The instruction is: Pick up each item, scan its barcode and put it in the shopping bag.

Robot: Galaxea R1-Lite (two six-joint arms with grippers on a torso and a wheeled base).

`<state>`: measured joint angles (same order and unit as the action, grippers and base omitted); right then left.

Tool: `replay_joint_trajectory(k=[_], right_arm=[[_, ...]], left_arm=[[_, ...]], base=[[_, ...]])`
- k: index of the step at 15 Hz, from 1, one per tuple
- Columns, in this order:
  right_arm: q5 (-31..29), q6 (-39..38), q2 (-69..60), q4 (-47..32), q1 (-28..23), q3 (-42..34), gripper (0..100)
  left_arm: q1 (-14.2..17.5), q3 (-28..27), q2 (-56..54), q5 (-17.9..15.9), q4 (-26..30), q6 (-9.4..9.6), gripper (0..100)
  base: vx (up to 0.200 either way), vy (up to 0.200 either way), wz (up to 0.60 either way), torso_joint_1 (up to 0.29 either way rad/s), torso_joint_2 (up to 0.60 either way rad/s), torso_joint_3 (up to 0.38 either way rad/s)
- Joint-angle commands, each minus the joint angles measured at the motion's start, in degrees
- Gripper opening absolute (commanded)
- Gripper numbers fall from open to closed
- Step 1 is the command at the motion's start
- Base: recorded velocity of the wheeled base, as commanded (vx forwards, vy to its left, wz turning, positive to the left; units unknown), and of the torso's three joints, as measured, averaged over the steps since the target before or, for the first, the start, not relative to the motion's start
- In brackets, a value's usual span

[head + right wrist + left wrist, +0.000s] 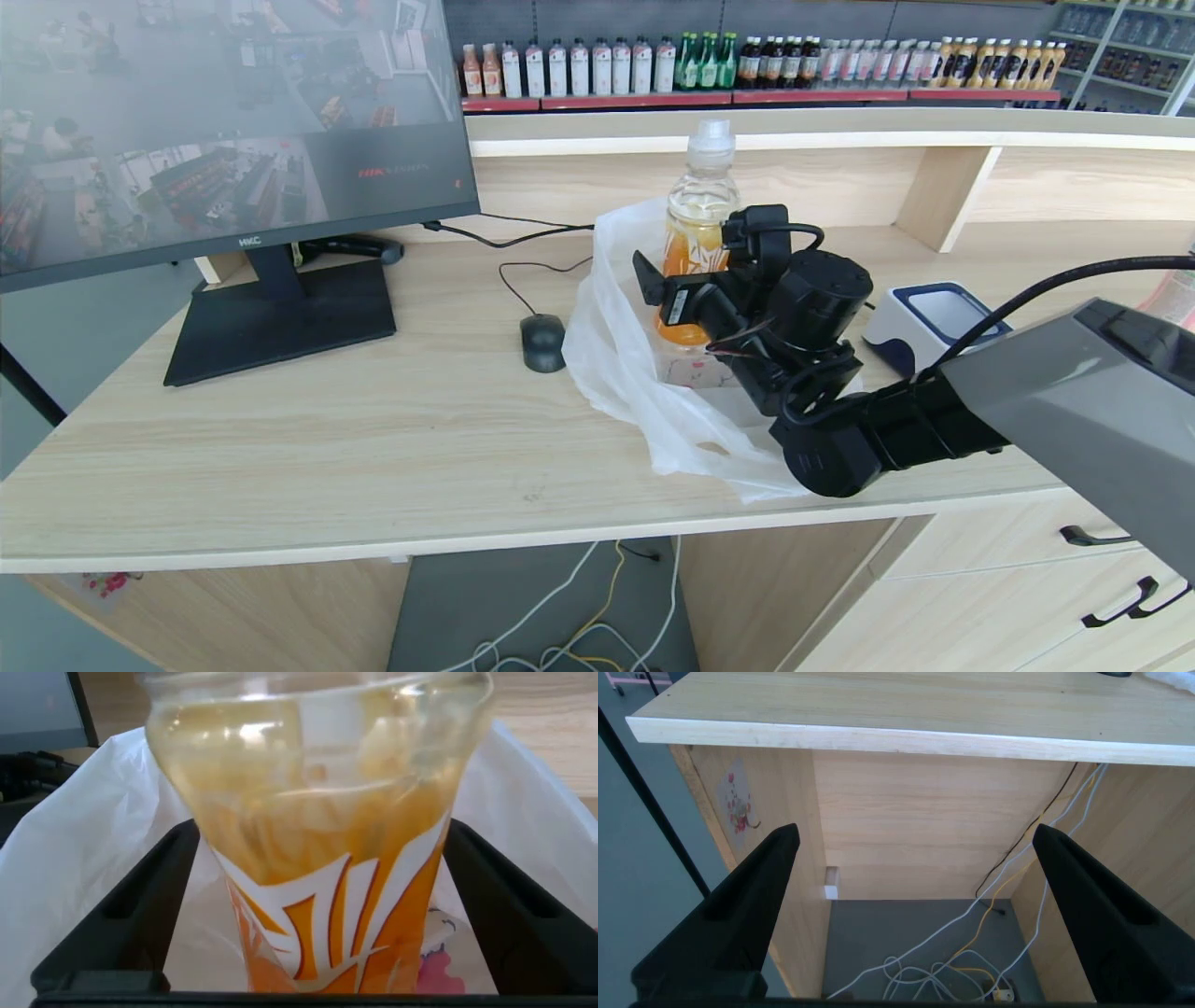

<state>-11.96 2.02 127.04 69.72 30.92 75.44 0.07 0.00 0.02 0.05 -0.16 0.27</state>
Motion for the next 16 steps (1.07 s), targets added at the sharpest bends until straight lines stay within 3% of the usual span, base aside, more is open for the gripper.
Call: replay_joint_trajectory(k=[1,9,16], right_arm=[[0.0,0.0,0.0,0.2,0.0,-0.1,100],[0.1,0.0,-2.0,1.5,0.5,-2.0,100],[-0.1,0.2,-10.3,3.4,3.0,-12.2,100]], left_arm=[[0.0,0.0,0.0,0.0,0.0,0.00,100],[0.0,0.0,0.0,0.0,0.0,0.00,100],[0.0,0.0,0.0,0.0,0.0,0.00,100]], base=[[0.000,0.000,0.00,0.000,0.00,0.000],[0.000,0.000,0.00,0.000,0.00,0.000],[0.000,0.000,0.00,0.000,0.00,0.000]])
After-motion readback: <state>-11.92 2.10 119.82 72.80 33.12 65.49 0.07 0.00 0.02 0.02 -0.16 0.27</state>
